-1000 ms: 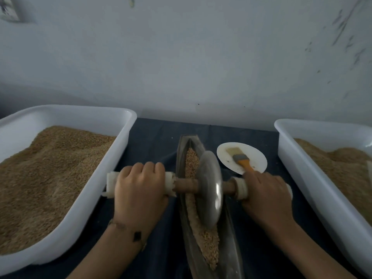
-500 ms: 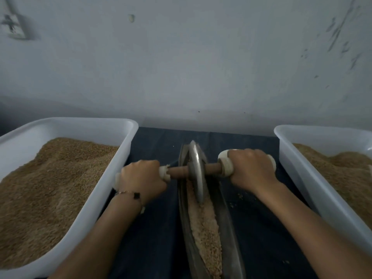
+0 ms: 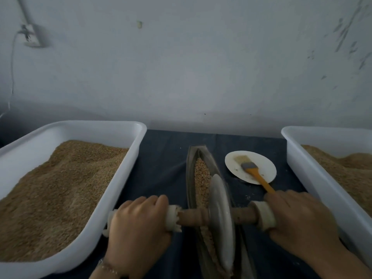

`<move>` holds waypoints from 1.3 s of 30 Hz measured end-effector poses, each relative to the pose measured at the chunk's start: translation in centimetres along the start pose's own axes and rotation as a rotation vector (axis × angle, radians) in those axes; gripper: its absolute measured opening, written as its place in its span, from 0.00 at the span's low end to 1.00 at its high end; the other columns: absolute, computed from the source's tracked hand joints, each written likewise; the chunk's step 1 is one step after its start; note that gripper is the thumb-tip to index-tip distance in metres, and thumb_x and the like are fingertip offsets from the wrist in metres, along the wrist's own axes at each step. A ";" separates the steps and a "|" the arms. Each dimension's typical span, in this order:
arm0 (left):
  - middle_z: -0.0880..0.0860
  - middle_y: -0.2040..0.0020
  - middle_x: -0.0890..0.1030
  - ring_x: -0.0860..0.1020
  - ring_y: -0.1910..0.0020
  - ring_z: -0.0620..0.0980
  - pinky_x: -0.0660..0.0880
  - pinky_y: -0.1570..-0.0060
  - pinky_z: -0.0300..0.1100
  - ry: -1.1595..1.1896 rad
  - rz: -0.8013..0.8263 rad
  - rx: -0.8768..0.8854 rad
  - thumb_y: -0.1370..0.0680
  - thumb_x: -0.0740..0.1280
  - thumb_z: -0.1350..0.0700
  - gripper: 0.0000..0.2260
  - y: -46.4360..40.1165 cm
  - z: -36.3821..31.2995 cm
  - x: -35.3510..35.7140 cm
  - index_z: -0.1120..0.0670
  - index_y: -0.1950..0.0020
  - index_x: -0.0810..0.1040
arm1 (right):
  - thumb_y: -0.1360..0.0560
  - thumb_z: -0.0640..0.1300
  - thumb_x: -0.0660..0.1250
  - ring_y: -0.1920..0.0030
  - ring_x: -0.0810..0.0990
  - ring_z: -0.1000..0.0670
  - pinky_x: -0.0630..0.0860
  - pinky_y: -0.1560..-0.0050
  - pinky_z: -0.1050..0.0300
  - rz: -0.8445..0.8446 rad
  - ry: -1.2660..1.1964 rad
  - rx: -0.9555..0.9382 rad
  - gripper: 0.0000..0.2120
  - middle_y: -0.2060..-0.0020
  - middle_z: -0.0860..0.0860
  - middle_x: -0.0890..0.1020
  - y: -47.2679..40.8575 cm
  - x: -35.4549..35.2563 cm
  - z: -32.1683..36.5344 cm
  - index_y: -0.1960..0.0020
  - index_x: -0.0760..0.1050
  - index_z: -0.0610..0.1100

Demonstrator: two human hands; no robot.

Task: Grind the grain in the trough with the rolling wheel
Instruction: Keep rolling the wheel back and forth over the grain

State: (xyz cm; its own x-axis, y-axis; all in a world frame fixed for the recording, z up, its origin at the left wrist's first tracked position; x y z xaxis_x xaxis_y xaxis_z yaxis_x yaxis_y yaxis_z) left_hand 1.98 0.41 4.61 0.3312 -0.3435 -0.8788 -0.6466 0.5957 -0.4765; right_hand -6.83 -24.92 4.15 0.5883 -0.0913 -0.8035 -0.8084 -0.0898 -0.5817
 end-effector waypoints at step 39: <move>0.42 0.61 0.70 0.69 0.62 0.42 0.63 0.60 0.37 -0.153 0.108 -0.238 0.25 0.64 0.45 0.08 -6.8 3.1 3.2 0.45 0.57 0.66 | 0.36 0.42 0.71 0.65 0.74 0.50 0.63 0.65 0.57 0.176 0.064 0.147 0.09 0.65 0.53 0.78 -7.1 4.6 -1.6 0.60 0.72 0.50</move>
State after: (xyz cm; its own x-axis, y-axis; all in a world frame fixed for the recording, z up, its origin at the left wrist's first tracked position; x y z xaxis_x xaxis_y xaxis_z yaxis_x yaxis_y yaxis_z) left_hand 9.54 -2.51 4.90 0.3400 -0.1629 -0.9262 -0.8206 0.4296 -0.3768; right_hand 1.59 -26.31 4.80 0.4340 -0.1561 -0.8873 -0.8901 0.0778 -0.4491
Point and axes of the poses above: each hand's wrist, its own y-axis away from the middle knuckle, its own x-axis out of the palm, z = x × y, the point moved 4 cm from there along -y, towards the middle knuckle
